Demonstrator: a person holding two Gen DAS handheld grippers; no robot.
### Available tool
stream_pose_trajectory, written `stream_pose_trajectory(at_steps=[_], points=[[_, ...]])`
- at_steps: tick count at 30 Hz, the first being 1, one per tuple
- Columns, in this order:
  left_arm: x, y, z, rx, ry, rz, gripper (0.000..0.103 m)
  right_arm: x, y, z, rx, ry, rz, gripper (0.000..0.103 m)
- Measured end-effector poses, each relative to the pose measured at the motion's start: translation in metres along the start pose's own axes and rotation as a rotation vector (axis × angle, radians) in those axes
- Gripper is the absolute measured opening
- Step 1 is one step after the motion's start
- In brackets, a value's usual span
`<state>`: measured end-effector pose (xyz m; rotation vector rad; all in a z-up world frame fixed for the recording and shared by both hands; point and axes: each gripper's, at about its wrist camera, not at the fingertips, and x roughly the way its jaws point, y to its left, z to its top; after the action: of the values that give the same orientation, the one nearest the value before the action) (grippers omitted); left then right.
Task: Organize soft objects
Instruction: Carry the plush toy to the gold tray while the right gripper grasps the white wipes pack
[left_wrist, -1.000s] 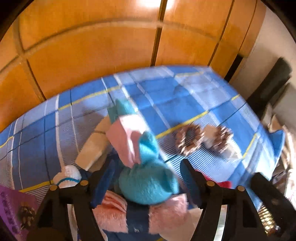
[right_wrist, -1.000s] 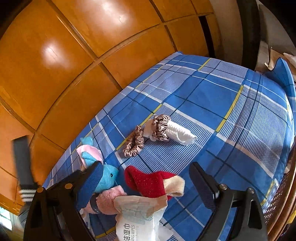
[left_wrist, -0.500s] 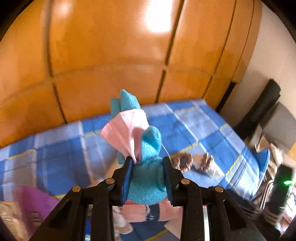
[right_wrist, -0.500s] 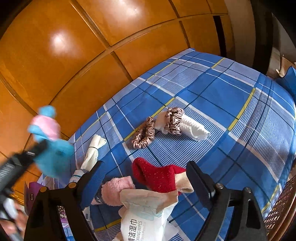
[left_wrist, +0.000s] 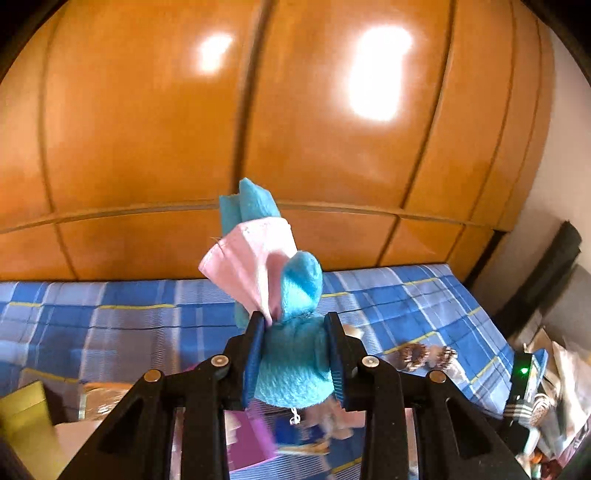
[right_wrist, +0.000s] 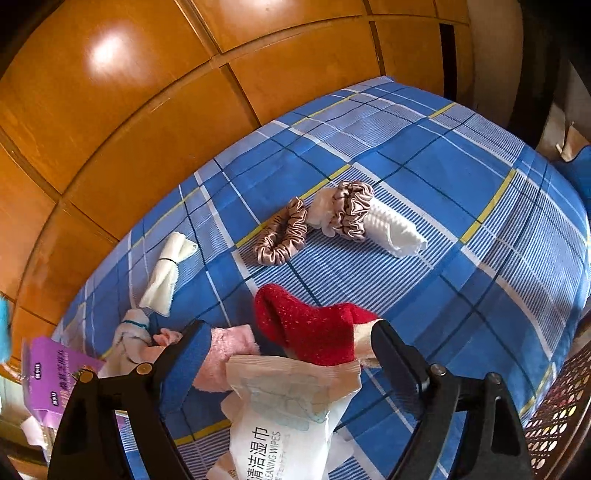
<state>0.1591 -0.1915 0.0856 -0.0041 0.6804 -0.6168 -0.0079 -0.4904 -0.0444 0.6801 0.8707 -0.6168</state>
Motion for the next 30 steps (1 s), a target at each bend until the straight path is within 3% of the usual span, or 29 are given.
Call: stream_pose_trajectory(at_steps=[11,15,21,30], points=[[-0.066,0.107,-0.020,-0.205,-0.080,0.080,0.033,0.001,0.004,-0.001,-0.027,-0.014,-0.068,0.090],[-0.092,0.147,-0.040,-0.230,-0.119,0.185,0.033,0.003,0.004,-0.005,-0.027,0.022,-0.079,0.090],[-0.108,0.210,-0.094,-0.303,-0.081,0.355,0.034,-0.007,0.003,-0.025,0.013,0.062,-0.063,0.094],[-0.102,0.266,-0.154,-0.399,0.013,0.455,0.041,-0.006,0.016,-0.054,-0.034,0.106,-0.145,0.096]])
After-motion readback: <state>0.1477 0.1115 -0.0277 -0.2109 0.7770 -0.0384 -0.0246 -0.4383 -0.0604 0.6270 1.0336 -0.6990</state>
